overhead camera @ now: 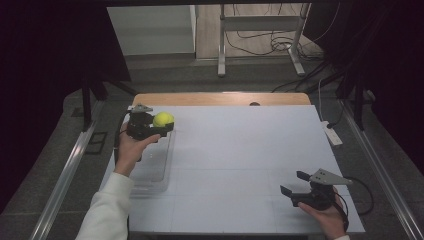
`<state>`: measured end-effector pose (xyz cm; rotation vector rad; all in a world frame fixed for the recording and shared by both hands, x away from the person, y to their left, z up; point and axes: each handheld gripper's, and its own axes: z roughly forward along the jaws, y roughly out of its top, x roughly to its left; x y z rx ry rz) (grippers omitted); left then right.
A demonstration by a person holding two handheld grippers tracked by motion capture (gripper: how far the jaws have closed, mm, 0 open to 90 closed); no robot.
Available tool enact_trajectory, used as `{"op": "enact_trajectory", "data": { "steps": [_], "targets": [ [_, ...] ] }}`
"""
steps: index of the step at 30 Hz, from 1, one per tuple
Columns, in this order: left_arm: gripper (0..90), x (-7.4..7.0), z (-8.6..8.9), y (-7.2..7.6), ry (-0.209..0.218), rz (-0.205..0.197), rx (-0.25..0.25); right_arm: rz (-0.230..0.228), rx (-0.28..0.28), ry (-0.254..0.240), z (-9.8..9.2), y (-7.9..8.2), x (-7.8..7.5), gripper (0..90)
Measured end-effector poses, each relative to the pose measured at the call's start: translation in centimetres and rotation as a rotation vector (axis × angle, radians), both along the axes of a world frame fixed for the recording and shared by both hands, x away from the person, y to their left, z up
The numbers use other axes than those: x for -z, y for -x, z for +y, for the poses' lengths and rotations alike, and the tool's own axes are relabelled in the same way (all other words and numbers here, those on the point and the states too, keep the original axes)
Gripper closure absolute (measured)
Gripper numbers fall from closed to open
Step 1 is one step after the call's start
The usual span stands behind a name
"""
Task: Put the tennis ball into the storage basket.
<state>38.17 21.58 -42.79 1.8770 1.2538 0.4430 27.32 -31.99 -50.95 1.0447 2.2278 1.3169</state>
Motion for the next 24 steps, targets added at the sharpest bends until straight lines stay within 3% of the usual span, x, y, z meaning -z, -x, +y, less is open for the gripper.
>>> {"op": "enact_trajectory", "data": {
  "steps": [10, 24],
  "targets": [
    [26.5, 0.0, 0.8, -0.9, -0.041, 0.017, -0.032, 0.004, 0.0, -0.006, 0.0, -0.1, 0.0, 13.5],
    [26.5, -0.2, 1.8, -1.7, -0.05, 0.033, -0.068, 0.004, 0.002, -0.01, -0.1, 0.0, 0.0, 13.5]
  ]
}}
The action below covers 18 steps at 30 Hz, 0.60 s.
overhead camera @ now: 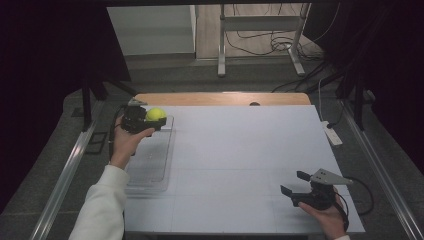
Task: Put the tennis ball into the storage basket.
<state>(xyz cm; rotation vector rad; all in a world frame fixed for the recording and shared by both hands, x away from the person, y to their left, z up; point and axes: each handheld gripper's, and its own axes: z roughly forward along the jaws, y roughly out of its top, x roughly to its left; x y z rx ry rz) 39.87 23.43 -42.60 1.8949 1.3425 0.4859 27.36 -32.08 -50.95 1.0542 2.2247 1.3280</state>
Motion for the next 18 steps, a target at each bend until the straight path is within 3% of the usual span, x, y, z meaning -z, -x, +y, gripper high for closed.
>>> {"op": "enact_trajectory", "data": {
  "steps": [18],
  "targets": [
    [26.5, 0.8, 2.0, -0.9, -0.022, 0.039, -0.059, -0.001, -0.001, 0.001, 0.0, 0.0, 0.0, 13.5]
  ]
}}
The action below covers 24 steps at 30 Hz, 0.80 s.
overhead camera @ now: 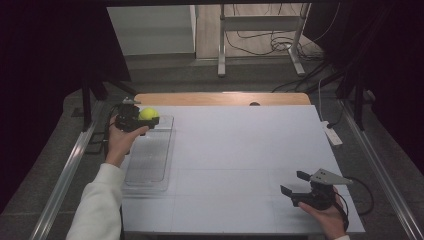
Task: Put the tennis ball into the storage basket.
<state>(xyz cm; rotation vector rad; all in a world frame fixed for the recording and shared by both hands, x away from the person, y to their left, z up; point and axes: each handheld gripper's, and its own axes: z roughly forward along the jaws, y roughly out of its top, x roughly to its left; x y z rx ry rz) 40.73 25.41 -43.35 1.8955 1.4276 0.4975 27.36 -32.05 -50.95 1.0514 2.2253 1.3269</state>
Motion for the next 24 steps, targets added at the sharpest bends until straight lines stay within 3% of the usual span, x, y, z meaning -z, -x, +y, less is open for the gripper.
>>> {"op": "enact_trajectory", "data": {
  "steps": [24],
  "targets": [
    [26.5, 0.9, 1.4, -1.4, -0.053, 0.042, -0.066, -0.002, 0.005, 0.002, -0.1, 0.0, 0.0, 13.4]
  ]
}}
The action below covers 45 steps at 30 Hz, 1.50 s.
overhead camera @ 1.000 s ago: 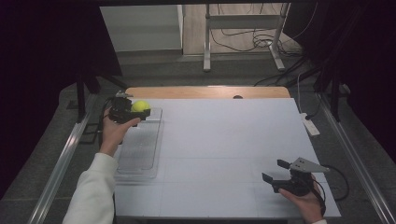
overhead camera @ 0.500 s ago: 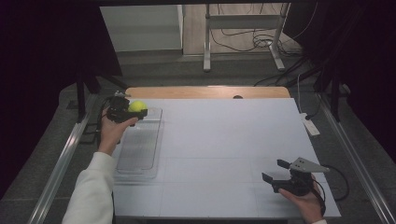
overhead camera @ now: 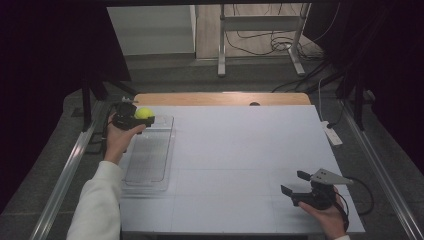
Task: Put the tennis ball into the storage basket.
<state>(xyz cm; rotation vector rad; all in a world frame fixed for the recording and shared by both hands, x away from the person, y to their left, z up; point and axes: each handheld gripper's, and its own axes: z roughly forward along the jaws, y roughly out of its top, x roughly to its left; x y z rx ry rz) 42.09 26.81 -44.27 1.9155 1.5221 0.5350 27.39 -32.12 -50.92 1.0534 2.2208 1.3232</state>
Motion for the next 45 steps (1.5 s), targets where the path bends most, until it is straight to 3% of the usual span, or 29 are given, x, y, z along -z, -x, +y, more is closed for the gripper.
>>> {"op": "enact_trajectory", "data": {
  "steps": [21, 34, 45],
  "targets": [
    [26.4, 1.1, 0.2, -0.8, -0.02, 0.06, -0.019, 0.002, 0.0, 0.001, 0.1, 0.0, 0.1, 13.5],
    [26.4, 2.1, 0.1, -1.2, -0.027, 0.117, -0.012, 0.005, 0.002, 0.002, 0.1, -0.1, 0.1, 13.5],
    [26.3, 3.3, -0.1, -1.5, -0.057, 0.166, -0.004, 0.006, 0.002, 0.003, 0.1, -0.1, 0.2, 13.5]
  ]
}}
